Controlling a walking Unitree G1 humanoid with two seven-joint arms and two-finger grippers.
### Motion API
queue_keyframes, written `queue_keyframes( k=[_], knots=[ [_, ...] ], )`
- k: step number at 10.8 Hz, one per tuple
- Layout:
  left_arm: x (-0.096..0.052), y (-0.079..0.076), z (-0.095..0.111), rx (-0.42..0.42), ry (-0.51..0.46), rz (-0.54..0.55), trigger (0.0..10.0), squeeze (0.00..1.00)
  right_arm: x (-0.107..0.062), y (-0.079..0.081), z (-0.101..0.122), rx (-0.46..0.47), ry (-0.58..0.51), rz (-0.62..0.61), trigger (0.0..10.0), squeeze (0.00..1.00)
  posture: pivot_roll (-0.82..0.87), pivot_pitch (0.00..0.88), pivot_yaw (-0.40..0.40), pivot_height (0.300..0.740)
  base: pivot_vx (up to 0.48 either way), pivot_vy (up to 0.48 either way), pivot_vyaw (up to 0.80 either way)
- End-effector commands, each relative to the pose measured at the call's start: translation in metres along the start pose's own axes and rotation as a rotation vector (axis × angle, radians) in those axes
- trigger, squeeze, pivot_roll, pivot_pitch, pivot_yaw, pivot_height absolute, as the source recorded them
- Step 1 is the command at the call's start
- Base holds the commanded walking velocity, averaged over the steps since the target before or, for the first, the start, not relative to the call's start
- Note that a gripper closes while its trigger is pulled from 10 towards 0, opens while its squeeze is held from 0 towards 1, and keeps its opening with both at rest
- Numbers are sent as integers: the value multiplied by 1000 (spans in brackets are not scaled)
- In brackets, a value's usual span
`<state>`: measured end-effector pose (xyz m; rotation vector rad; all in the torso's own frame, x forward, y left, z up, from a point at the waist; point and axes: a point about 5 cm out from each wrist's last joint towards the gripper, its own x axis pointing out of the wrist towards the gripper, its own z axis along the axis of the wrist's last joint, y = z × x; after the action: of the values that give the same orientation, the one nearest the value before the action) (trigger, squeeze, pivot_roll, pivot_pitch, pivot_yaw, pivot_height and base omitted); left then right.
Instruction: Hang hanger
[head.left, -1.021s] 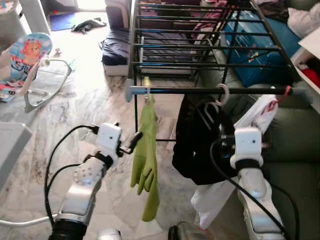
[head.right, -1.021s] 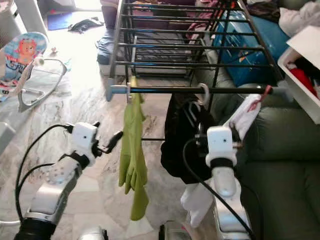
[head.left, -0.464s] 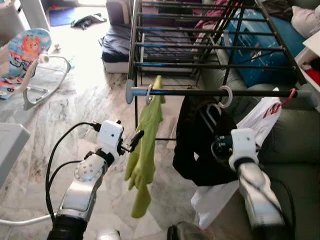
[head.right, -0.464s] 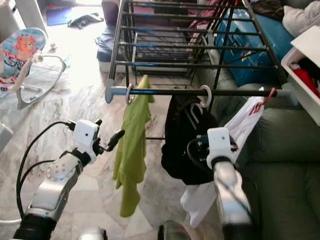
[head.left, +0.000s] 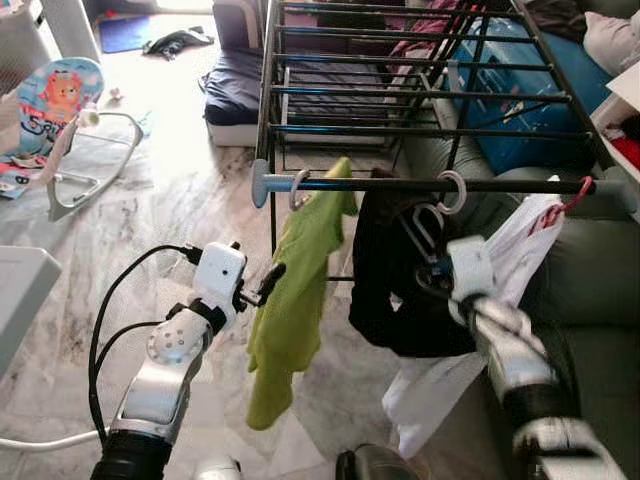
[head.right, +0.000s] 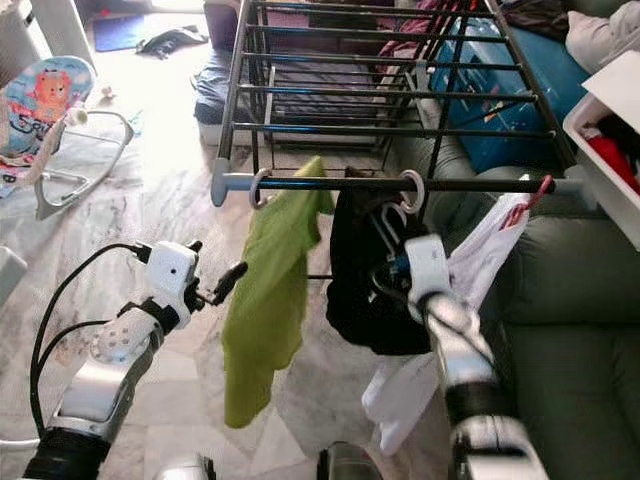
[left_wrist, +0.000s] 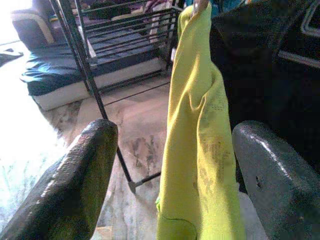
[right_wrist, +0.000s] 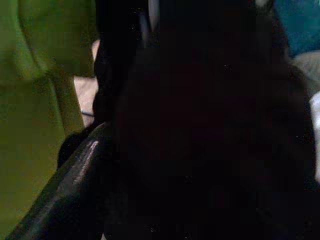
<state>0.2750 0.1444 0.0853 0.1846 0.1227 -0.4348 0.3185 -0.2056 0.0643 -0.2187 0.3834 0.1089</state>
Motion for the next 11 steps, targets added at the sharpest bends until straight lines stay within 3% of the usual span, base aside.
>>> queue_keyframes(
  k=[1,7,11],
  knots=[
    [-2,-2,-2,14,16,-19,10000,0,1,-4,2,1,-3,0,0,0,-34,84,-39,740,0,0,0],
    [6,-5,-3,42,23,-31,10000,0,1,-2,-18,68,37,38,0,0,-40,62,-46,740,0,0,0],
    [7,-6,-5,43,23,-19,10000,0,4,4,-15,74,4,39,0,0,-40,59,-56,740,0,0,0]
  ],
)
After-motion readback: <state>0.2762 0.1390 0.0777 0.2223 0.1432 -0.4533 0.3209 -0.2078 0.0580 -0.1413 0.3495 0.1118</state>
